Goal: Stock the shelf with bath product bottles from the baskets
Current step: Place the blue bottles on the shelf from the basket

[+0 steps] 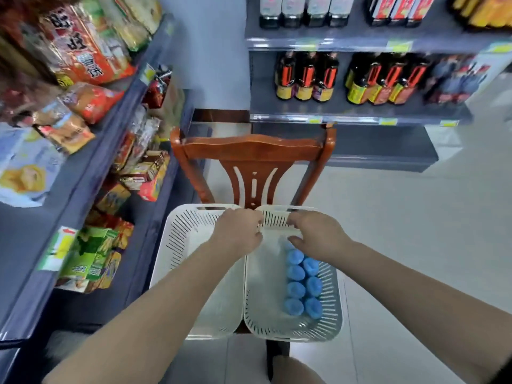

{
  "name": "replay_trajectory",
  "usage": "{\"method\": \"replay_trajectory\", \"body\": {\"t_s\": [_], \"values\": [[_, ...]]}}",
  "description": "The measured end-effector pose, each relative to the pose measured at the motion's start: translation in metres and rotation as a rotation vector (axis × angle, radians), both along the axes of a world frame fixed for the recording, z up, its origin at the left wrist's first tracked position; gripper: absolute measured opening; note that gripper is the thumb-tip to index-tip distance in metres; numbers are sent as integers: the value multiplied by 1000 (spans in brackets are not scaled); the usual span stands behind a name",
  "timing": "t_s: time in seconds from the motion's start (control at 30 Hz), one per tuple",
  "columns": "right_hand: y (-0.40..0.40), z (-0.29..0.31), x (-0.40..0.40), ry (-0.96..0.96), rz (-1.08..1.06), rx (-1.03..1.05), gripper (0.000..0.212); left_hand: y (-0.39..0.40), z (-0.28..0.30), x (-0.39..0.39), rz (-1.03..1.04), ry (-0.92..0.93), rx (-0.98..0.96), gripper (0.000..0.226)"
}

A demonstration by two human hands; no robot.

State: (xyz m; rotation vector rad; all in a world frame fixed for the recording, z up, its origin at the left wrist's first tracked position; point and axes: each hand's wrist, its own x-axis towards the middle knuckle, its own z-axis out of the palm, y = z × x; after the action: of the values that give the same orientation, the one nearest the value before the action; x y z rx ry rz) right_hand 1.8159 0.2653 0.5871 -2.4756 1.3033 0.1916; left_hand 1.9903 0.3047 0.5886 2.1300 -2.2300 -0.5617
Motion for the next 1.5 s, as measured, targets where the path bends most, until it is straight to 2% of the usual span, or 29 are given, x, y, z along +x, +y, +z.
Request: {"method": "replay_trajectory", "body": {"t_s": [0.2, 0.43, 0.63, 0.83, 1.03, 1.23, 1.37, 1.5], "values": [[-44, -80, -35, 31, -97, 209, 45, -47, -76, -33, 76, 128, 219, 33], [-66, -192, -48, 51, -214, 337, 37, -70, -179, -50, 154, 227, 357, 43], [-80, -264, -50, 105, -206, 214, 25, -89, -254, -68, 144, 241, 405, 44], [-86, -310, -50, 131, -168, 114, 32, -104, -304, -80, 197, 342, 430, 47], [-87, -320, -50, 49, -166, 79, 21, -104, -327, -90, 167, 392, 417, 32], [-89, -321, -43, 34, -106, 69, 26, -99, -327, -86, 194, 469, 364, 32], [-92, -298, -38, -70, -115, 61, 28, -96, -304, -73, 192, 483, 280, 43], [-94, -247, -31, -242, -153, 112, 33, -97, -256, -56, 184, 507, 159, 46]]}}
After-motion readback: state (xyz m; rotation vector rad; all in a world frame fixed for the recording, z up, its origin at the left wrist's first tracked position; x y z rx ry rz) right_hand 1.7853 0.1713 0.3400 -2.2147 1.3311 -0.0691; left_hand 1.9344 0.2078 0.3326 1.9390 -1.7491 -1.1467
